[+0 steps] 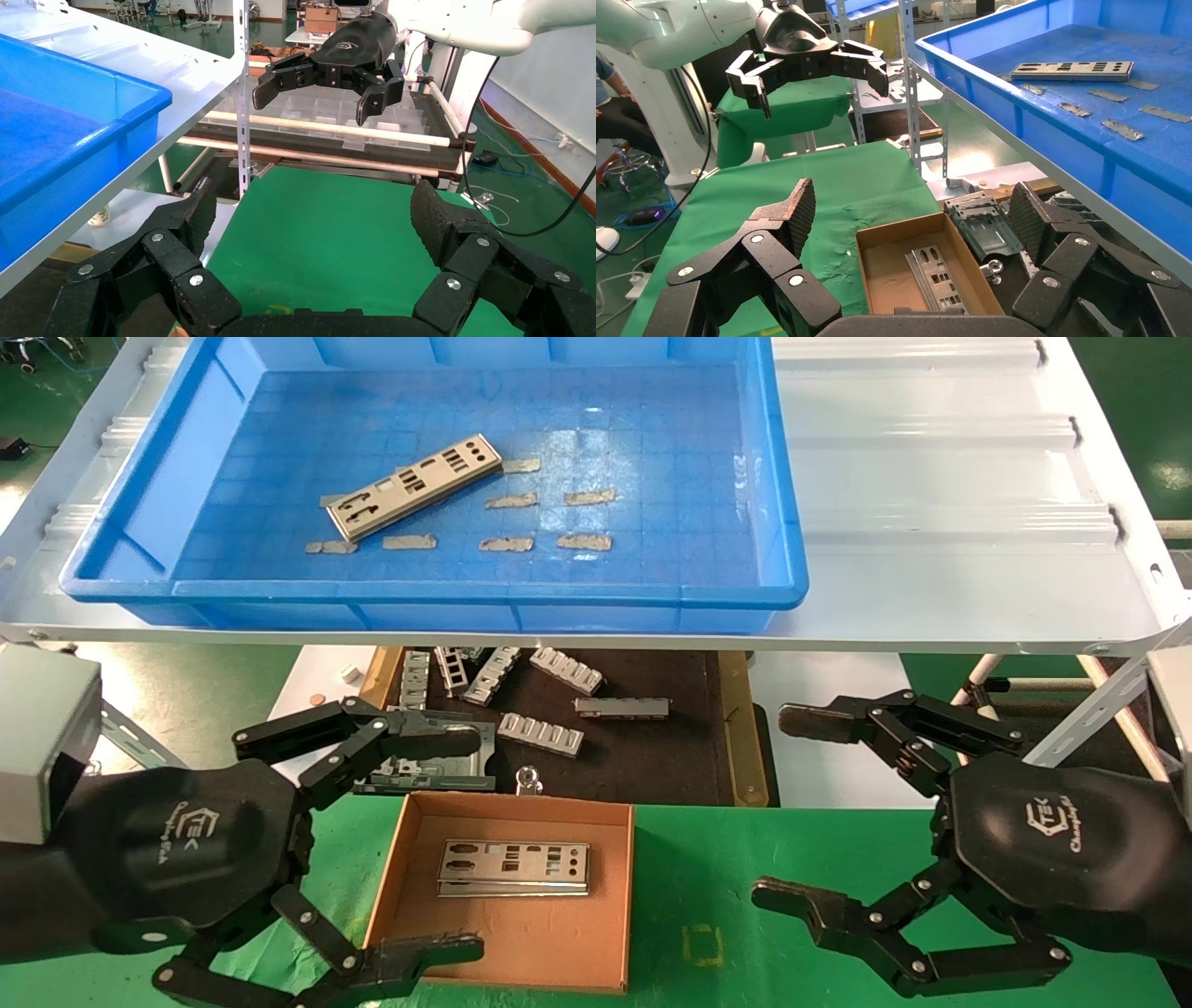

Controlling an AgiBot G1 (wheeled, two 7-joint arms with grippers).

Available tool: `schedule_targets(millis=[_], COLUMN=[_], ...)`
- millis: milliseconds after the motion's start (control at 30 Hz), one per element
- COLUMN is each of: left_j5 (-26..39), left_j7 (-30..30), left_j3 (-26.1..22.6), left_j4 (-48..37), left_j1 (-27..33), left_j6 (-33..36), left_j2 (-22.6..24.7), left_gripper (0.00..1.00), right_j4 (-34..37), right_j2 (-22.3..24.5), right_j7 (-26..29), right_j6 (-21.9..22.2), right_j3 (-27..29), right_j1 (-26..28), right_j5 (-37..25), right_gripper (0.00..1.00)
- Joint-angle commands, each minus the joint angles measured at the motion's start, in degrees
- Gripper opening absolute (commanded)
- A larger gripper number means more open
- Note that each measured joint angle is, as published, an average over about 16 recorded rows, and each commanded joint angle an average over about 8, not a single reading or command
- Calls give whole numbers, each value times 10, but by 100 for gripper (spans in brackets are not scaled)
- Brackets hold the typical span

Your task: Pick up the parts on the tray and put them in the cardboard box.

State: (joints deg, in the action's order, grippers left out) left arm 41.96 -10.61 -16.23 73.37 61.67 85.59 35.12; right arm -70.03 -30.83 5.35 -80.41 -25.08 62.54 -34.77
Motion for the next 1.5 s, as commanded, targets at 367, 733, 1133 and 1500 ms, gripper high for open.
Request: schedule_targets(millis=[367,733,1133,1500], left_j5=[0,0,0,0], left_j7=[0,0,0,0], left_j3=[0,0,0,0], left_j4=[0,0,0,0], left_j1=[0,0,0,0], left_j6=[0,0,0,0], left_j2=[0,0,0,0], left_gripper=[100,100,100,100], right_j4=[0,0,0,0], right_j2=[0,0,0,0], right_j7=[0,0,0,0], right_j6=[0,0,0,0], right_j3=[0,0,0,0], right_j1=[0,0,0,0], right_j5=[0,0,0,0], right_gripper=[100,100,100,100])
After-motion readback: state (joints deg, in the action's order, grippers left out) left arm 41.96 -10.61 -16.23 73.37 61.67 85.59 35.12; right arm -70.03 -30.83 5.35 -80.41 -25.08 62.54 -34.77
